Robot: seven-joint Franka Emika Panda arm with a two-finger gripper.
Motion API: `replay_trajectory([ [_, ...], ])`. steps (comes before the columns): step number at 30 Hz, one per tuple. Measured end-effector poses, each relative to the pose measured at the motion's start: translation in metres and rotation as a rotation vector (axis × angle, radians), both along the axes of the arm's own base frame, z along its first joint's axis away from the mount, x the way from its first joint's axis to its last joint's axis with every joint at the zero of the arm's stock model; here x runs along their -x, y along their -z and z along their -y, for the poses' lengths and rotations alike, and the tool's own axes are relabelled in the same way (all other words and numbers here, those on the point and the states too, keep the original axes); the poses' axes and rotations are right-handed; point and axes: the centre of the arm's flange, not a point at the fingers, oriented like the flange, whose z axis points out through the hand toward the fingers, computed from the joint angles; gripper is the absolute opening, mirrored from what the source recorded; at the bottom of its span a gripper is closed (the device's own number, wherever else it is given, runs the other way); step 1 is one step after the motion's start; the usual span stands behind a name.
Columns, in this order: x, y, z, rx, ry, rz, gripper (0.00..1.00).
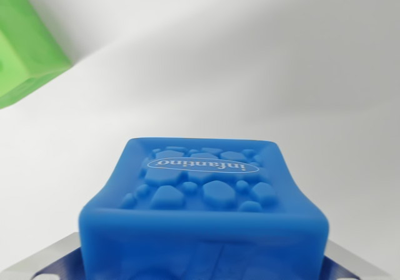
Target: Stack cube
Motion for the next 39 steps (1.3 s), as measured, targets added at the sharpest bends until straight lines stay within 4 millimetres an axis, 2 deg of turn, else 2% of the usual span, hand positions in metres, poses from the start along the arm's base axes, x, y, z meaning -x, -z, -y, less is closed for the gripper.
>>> replay_trajectory([
  [39, -0.049, -0.035, -0.045, -0.001, -0.251, -0.002, 0.00],
])
